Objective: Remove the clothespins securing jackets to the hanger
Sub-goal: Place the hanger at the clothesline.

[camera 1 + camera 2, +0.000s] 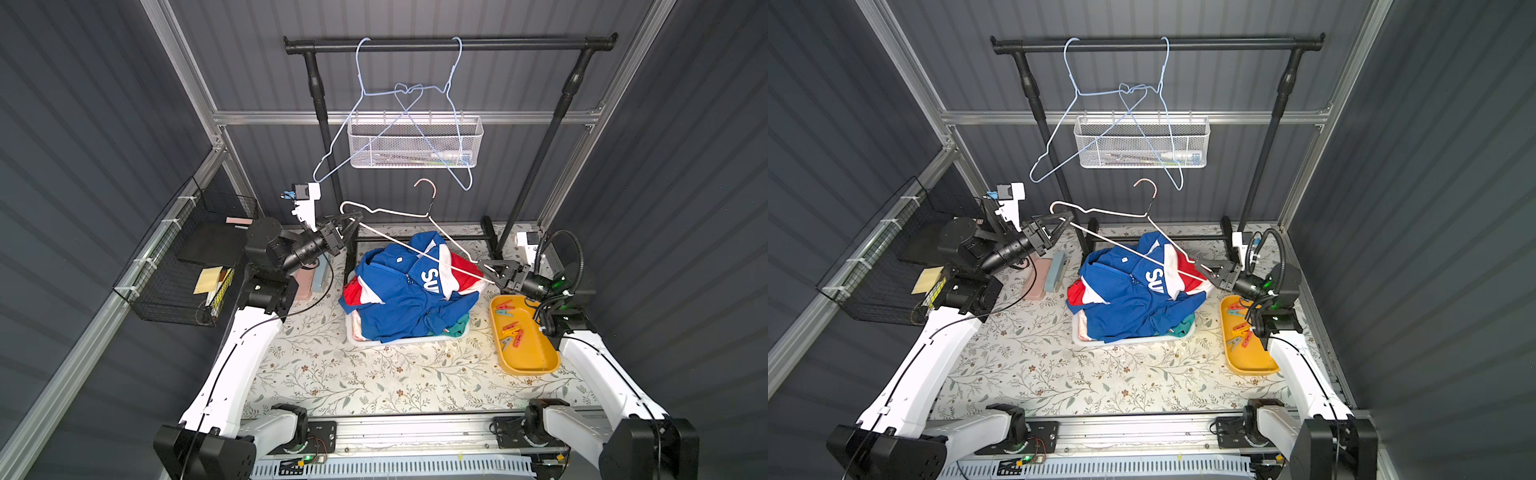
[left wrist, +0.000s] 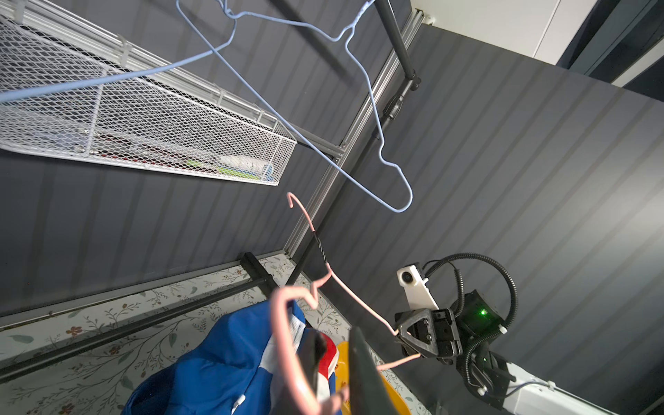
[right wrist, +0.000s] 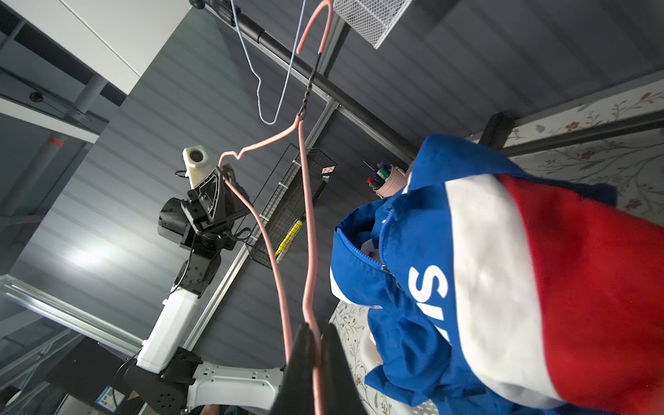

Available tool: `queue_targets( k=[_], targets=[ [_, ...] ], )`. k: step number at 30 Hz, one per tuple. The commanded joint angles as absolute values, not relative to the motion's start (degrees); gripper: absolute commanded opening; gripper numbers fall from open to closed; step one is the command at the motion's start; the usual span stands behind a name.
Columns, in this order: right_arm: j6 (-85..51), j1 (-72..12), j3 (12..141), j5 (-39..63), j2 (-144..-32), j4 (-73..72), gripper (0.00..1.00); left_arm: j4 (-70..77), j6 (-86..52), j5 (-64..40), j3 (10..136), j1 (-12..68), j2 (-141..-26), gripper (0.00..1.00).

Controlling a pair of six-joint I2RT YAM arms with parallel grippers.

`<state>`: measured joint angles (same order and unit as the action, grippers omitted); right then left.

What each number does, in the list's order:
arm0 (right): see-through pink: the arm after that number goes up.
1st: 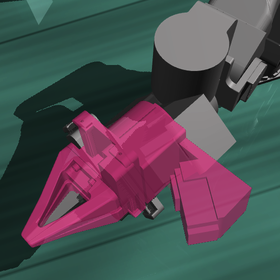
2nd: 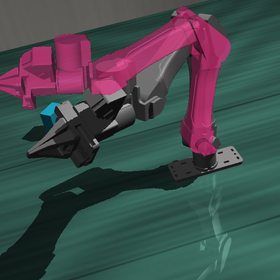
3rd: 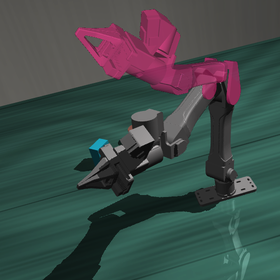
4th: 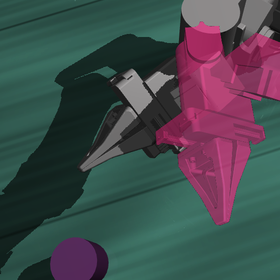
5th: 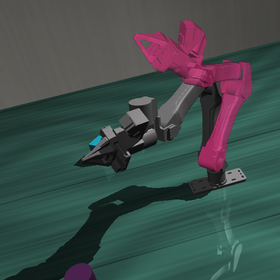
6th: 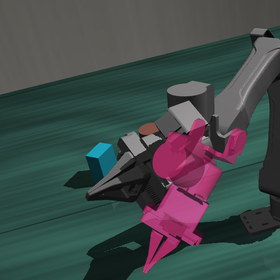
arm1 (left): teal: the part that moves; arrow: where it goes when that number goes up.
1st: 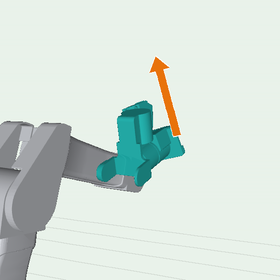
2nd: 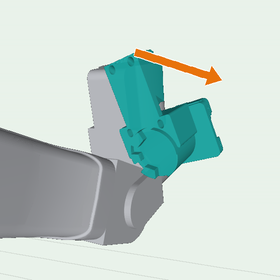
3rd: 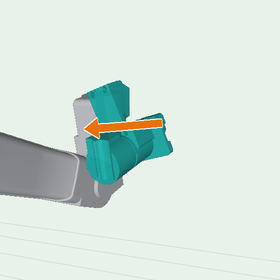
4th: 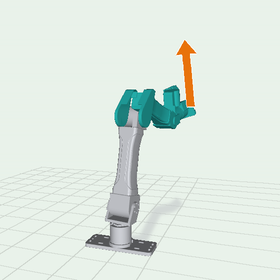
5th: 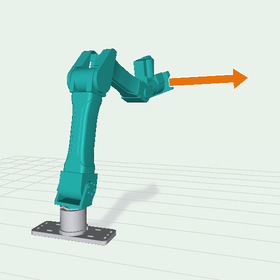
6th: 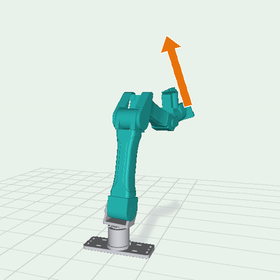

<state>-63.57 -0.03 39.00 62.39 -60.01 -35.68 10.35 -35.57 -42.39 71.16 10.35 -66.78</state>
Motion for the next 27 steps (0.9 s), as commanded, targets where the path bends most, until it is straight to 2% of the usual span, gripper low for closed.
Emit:
queue_targets(
  k=[1, 4, 5, 6, 9, 12, 19, 27],
  targets=[
    [-63.37, -0.29, 39.5, 61.22, -57.84, -32.28, 0.0, 12.83, -33.84, -45.34, 70.15, 10.42, -65.37, 0.31],
    [-60.6, -0.22, 41.01, 58.05, -54.66, -25.01, 0.0, 11.23, -32.67, -44.39, 70.19, 10.11, -64.87, 0.77],
    [-58.64, -0.23, 41.99, 56.62, -53.38, -20.81, 0.0, 10.33, -31.96, -43.61, 70.45, 10.02, -64.66, 0.96],
    [-57.42, -0.11, 42.78, 55.41, -52.42, -18.14, 0.0, 9.59, -31.31, -43.18, 70.53, 9.93, -64.55, 0.99],
    [-55.73, 0.46, 44.82, 51.06, -50.02, -13.07, 0.0, 6.68, -29.31, -41.14, 70.64, 9.7, -64.18, 0.99],
    [-52.21, 3.07, 49.16, 43.05, -47.39, -1.86, 0.0, 2.23, -26.53, -37.57, 71.27, 9.67, -63.95, 0.99],
    [-37.67, 4.2, 67.72, 14.27, -46.31, 27.71, 0.0, -0.6, -24.16, -35.59, 70.93, 9.67, -62.41, 0.99],
    [-24.61, 4.09, 83.38, 6.07, -47.82, 29.56, 0.0, 0.34, -23.38, -36.29, 68.64, 9.66, -62.08, 0.99]
  ],
)
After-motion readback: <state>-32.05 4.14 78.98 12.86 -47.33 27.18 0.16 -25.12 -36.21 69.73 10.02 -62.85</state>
